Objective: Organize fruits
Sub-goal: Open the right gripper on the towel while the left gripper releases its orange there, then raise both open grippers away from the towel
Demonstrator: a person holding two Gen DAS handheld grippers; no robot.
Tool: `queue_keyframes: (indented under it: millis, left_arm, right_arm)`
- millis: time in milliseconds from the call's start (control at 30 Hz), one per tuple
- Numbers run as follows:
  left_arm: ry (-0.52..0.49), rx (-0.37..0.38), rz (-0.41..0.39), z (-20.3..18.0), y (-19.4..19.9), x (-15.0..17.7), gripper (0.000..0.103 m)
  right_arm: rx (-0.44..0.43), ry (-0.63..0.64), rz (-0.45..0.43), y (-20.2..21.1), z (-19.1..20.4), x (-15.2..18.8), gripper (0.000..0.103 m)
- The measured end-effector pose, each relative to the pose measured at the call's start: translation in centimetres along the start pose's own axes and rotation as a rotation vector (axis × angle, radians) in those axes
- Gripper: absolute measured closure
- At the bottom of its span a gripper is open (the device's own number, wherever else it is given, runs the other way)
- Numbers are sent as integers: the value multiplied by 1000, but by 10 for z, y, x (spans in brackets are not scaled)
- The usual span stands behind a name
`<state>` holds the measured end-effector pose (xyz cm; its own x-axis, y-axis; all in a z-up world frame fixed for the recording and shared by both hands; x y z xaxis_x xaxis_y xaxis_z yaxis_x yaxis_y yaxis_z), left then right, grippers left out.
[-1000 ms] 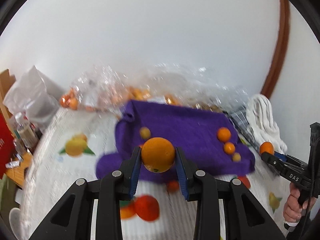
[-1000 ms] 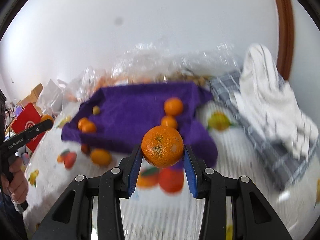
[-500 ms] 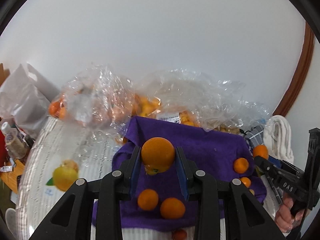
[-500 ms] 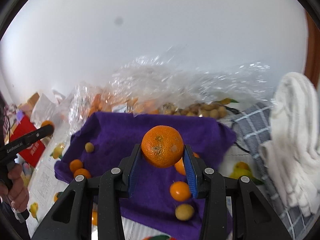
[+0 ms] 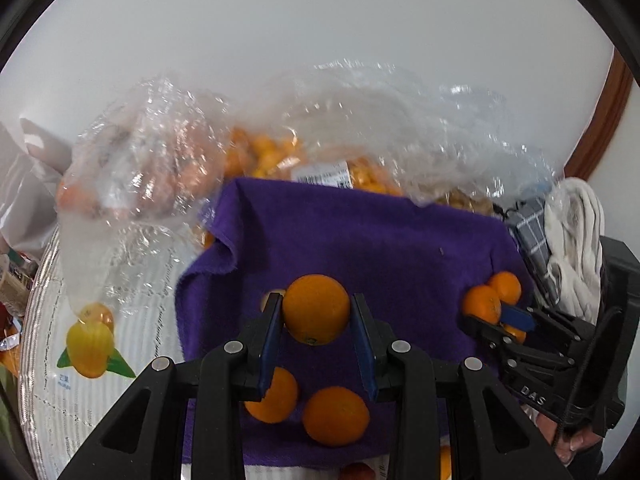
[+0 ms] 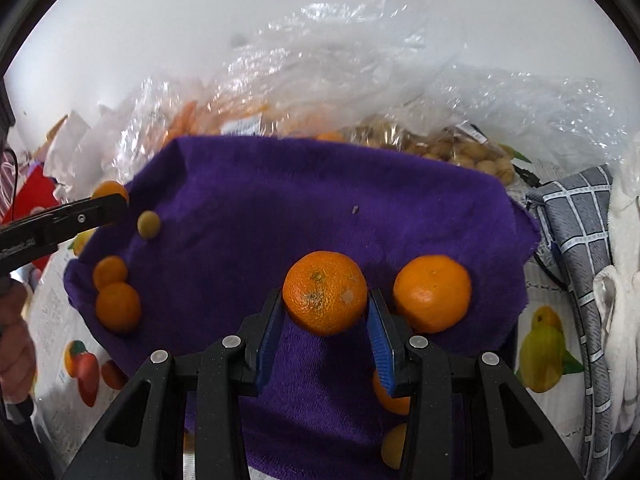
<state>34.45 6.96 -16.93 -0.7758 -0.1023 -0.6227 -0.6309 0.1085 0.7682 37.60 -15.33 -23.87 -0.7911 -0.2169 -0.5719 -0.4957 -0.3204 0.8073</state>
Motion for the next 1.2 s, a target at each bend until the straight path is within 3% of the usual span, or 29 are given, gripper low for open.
queue_keyframes:
  millis: [333,400,600,933,1100,1200]
  left_arm:
    - [12,-53,86,6,-20,5,71]
    - [6,-52,104,6,-24,6,71]
    - [-7,-72,156,0,-39,9,71]
    - [-68,-123,158,-12,-46,9,70]
    - [-47,-106,170,-15,-42,5,59]
    - [-32,-86,128,-17,-25,-1,55]
  right_arm:
    - [24,3,-10,-3,-1,0,59]
    - [21,8,-14,-3,0,0,49]
    - [-20,10,-41,8,3,-1,37]
    - [56,-56,-118,45,-6,-7,31]
    - [86,-75,-105,57,-7,3,31]
    - [121,-96,-106,69,-9,14,31]
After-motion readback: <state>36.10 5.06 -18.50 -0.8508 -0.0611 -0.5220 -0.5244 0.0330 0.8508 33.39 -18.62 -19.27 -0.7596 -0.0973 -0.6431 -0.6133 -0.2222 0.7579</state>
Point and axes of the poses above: each gripper's, at about its wrist camera, not at the fingertips, and y roughly against the way its jaws point, z to its left, x to its underside, the point moved 1 cm from there along -y, roughly the way its jaws point
